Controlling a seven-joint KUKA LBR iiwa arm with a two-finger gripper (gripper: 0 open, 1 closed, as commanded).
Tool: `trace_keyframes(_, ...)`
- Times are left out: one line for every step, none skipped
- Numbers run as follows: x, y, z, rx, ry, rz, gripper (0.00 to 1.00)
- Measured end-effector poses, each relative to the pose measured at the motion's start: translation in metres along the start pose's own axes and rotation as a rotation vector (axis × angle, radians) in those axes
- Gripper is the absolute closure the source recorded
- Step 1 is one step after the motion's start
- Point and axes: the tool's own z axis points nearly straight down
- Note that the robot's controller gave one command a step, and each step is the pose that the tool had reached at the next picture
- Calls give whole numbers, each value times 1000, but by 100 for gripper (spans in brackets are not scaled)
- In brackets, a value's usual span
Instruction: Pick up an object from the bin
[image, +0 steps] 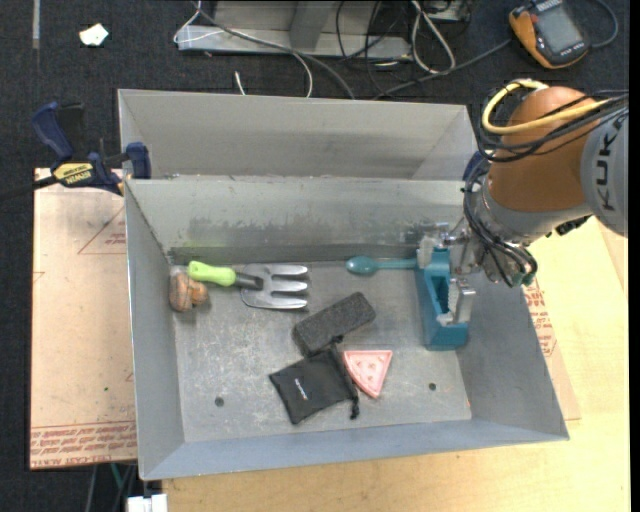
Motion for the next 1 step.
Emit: trace_keyframes(8, -34, 72, 0, -4, -2, 0)
